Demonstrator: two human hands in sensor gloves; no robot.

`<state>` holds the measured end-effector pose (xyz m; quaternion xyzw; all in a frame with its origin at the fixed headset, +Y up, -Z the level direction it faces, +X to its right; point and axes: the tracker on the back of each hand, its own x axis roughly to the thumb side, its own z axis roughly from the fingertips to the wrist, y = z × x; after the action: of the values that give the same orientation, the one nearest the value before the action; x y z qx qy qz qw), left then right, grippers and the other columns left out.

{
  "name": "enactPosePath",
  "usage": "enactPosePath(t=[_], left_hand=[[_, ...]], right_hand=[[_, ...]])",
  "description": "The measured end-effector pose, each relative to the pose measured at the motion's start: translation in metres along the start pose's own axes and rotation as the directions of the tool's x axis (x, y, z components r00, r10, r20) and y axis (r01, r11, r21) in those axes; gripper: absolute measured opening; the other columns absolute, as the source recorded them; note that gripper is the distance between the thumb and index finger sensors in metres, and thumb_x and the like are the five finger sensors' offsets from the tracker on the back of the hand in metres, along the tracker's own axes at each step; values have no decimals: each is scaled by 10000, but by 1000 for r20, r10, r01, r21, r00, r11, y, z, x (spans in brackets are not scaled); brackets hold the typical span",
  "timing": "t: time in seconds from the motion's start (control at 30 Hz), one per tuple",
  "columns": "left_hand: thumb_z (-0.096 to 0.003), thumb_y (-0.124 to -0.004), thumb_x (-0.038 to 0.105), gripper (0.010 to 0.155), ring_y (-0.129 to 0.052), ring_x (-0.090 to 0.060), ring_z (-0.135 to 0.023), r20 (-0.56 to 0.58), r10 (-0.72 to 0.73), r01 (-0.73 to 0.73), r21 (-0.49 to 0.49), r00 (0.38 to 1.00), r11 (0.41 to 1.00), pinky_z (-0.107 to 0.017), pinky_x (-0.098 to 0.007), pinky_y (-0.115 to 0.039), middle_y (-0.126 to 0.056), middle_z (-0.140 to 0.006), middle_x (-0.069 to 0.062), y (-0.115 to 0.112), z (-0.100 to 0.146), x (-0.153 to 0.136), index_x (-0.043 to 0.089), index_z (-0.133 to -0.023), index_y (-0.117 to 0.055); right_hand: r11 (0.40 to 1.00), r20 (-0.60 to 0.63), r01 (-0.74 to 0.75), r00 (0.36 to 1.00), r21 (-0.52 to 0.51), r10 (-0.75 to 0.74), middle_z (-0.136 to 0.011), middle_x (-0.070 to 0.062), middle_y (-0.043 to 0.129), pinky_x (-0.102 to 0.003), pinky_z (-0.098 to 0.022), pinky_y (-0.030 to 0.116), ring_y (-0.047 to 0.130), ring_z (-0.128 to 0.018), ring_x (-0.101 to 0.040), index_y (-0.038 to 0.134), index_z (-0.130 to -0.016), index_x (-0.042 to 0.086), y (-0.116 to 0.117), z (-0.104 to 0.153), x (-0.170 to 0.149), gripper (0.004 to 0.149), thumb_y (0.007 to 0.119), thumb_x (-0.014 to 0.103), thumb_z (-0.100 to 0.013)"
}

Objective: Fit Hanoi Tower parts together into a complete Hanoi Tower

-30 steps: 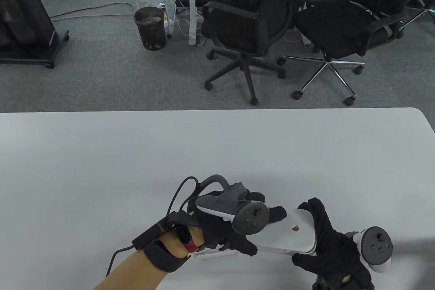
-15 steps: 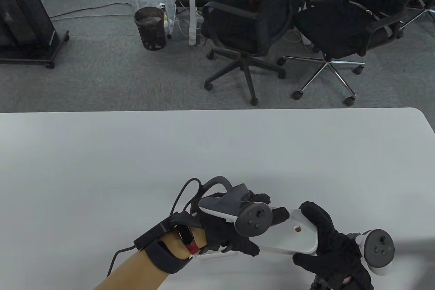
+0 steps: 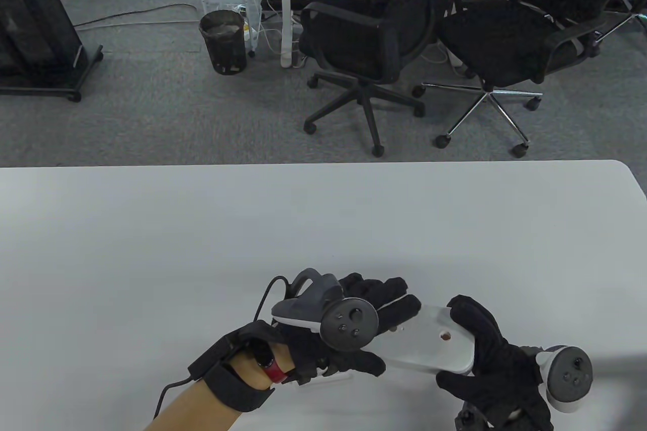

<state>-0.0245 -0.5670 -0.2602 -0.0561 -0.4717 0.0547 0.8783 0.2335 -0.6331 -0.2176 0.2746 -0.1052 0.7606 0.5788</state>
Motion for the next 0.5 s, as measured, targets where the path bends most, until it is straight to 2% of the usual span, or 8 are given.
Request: enactPosePath(t=[0.07,0.17,0.2,0.27,0.4,0.5], left_hand=[[-369,-769,686,1044,-392,-542,-1101,-68,-26,27,13,997,1000,-753,-689,-389,-191,-1201,-127,4,17,-5,286,-1126,-171],[-382,-735,692,1017,-375,-555,-1094,-163,-27,45,108,986,993,-745,-693,-379,-231,-1204,-136,7,49,-13,266,-1134,-199],[-389,-721,691,1007,-358,-556,-1092,-204,-30,53,109,979,993,-743,-694,-368,-229,-1203,-140,6,58,-16,259,-1136,-203],[-392,-702,702,1007,-330,-553,-1095,-318,-43,78,99,947,992,-744,-693,-349,-231,-1205,-143,-3,82,-22,251,-1140,-202],[-400,-686,701,989,-340,-557,-1089,-528,-110,151,35,842,988,-739,-694,-349,-272,-1204,-153,-38,128,-33,223,-1147,-248],[-403,-680,702,976,-360,-550,-1089,-626,-162,218,12,763,976,-740,-690,-357,-302,-1204,-153,-60,154,-38,210,-1150,-287]], right_hand=[[1000,-9,-19,1000,-22,18,-1058,-324,361,-575,-581,809,903,-756,-462,404,-1004,106,-1,0,-2,1013,1027,393,-257],[997,-25,-58,998,-46,57,-1057,-328,352,-575,-585,803,895,-763,-461,369,-1009,92,-2,1,-5,1035,1020,393,-263],[997,-29,-59,998,-54,58,-1058,-326,347,-576,-587,800,893,-764,-462,354,-1011,85,-2,1,-6,1047,1019,392,-263],[996,-42,-59,998,-63,56,-1060,-324,330,-579,-596,788,879,-776,-465,327,-1013,84,0,0,-8,1058,1015,386,-269],[993,-60,-104,993,-49,101,-1067,-311,297,-583,-614,767,852,-802,-469,257,-1013,82,10,-9,-8,1095,1011,374,-275],[992,-74,-126,990,-20,124,-1068,-304,273,-580,-629,753,836,-819,-467,213,-1010,84,18,-18,-10,1116,1007,370,-279]])
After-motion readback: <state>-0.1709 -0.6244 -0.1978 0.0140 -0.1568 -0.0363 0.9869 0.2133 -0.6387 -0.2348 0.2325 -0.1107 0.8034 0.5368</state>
